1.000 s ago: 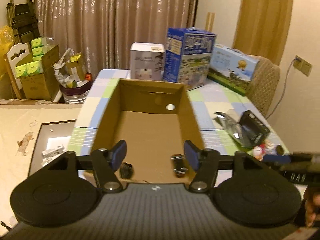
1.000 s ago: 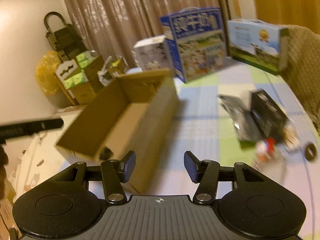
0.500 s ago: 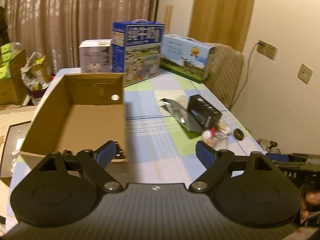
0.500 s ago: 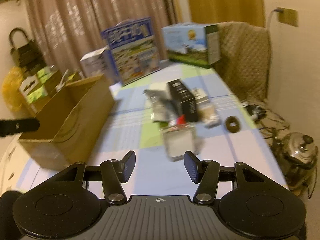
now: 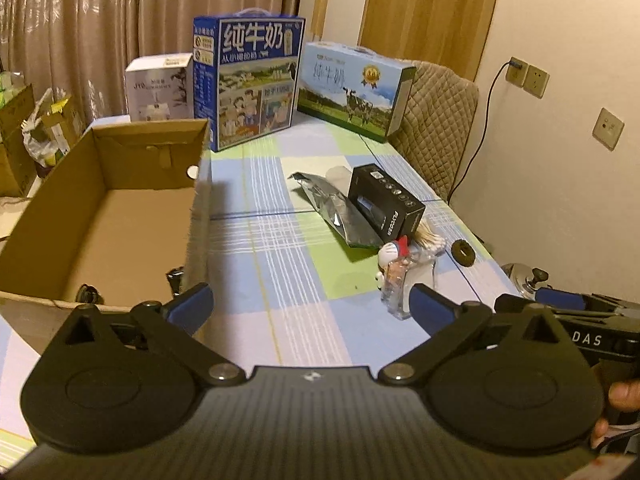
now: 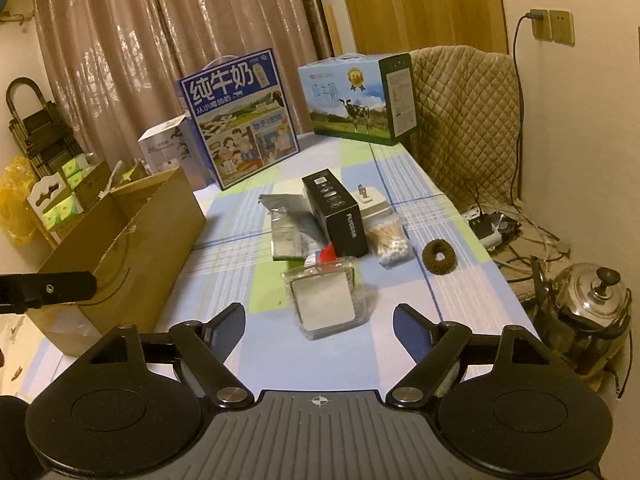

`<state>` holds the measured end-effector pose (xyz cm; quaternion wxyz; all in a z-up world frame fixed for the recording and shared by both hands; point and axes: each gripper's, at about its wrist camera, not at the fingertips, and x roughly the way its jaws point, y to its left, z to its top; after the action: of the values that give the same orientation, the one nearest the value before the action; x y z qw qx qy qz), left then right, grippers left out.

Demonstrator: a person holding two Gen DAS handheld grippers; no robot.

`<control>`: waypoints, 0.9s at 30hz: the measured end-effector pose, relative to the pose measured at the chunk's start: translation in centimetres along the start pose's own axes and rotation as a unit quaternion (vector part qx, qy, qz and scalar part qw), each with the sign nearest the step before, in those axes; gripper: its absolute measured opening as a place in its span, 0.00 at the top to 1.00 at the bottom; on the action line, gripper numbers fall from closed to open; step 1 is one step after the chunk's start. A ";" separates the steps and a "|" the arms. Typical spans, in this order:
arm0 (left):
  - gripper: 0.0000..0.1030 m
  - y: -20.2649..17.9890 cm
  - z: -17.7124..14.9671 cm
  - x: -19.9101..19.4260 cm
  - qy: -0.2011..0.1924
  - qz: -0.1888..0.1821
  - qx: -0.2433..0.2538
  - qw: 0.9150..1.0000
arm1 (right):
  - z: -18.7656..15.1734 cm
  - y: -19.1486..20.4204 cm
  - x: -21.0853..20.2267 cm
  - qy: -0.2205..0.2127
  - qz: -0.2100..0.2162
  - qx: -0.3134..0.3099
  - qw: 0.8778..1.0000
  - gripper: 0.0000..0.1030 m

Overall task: Organize objects
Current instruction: 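Move both open tools back over the table toward the remaining items, then grasp the clear plastic container with the right tool while the left tool grasps the Doraemon figure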

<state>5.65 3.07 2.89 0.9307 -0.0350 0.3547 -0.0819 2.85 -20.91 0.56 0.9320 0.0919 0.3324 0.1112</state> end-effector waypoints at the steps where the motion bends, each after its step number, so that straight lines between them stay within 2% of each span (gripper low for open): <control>1: 0.01 -0.1 0.1 0.4 0.002 0.001 0.000 1.000 | 0.1 -0.2 0.3 0.001 0.000 0.001 1.000 0.23; 8: 0.01 -0.4 0.9 3.8 0.012 -0.013 -0.020 1.000 | 0.3 -0.9 3.5 0.023 -0.001 -0.011 1.000 0.21; 15: 0.01 -0.1 1.4 7.4 0.019 0.010 -0.010 1.000 | 0.7 -1.2 7.8 0.041 -0.002 -0.021 0.999 0.16; 27: 0.01 0.7 1.7 11.7 0.043 -0.002 -0.024 0.999 | 0.9 -1.3 14.4 0.075 0.002 -0.058 0.996 0.14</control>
<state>15.46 1.71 -3.57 0.9135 -0.0542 0.3958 -0.0770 14.50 -18.34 -7.74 0.9081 0.0298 0.3940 0.1390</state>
